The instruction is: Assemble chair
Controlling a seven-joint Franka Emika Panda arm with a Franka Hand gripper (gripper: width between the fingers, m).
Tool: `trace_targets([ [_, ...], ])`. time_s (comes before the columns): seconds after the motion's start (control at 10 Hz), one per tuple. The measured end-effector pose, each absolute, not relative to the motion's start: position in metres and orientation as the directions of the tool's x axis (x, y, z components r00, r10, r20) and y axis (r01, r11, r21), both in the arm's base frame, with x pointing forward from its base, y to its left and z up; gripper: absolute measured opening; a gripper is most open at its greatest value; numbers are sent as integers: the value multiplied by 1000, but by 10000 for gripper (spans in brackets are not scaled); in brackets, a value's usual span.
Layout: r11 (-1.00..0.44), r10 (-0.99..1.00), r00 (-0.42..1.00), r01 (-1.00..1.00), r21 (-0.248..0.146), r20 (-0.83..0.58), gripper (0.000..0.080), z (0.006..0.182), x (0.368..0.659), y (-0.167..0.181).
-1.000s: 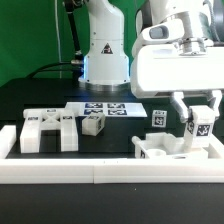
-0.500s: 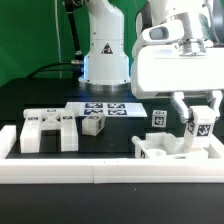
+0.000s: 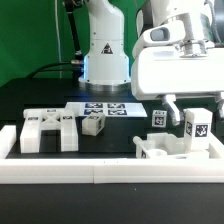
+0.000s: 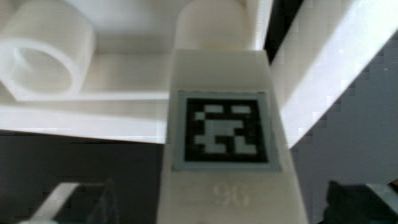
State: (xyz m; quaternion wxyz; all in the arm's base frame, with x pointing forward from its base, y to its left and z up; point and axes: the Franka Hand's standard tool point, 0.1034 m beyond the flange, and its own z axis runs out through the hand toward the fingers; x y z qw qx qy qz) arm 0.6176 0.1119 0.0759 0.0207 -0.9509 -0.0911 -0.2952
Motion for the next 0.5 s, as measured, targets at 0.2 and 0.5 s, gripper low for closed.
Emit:
trace_targets([
  [0.2,-982,162,809,186,16,566,643,77,618,111],
  [0.5,-982,166,815,190,15,555,649,91,621,111],
])
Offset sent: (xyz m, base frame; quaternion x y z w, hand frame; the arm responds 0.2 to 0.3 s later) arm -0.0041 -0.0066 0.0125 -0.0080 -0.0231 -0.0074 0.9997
